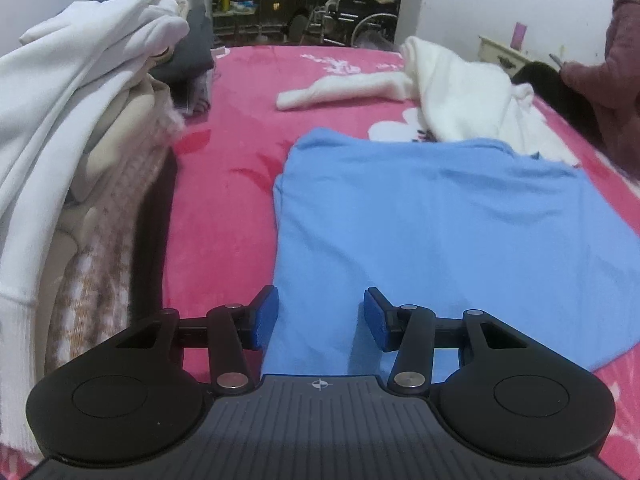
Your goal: Fold clothes
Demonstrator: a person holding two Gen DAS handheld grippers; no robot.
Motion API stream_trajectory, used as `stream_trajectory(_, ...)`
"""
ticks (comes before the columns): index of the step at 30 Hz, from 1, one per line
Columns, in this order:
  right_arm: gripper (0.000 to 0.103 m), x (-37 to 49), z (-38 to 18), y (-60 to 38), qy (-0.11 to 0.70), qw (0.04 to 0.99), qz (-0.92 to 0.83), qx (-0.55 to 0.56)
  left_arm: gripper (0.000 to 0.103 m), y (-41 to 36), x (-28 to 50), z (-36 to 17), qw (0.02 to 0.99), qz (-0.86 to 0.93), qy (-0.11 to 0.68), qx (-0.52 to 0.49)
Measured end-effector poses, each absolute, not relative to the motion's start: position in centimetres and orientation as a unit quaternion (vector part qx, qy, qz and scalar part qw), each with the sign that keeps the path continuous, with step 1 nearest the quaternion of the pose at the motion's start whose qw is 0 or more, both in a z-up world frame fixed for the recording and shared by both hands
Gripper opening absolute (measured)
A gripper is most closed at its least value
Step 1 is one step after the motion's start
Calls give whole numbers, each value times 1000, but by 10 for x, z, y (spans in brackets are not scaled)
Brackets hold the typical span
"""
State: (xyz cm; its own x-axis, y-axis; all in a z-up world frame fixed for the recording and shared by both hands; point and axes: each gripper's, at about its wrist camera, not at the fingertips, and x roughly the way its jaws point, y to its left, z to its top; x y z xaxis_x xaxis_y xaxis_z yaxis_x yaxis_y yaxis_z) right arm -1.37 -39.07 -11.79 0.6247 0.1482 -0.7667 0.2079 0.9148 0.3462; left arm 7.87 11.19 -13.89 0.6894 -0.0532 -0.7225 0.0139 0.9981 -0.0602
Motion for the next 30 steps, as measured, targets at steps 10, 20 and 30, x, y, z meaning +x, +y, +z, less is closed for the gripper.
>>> stream_trajectory(10,1,-48,-121,-408,384,890,-65,234,49,115,80,-149,913,-22,407,-19)
stream_trajectory(20,1,-46,-147,-409,414,881,-95,209,50,122,61,-140,910,-42,412,-18)
stream_trajectory(30,33,-109,-137,-440,343,822,-67,450,53,154,17,-146,876,-61,453,-153)
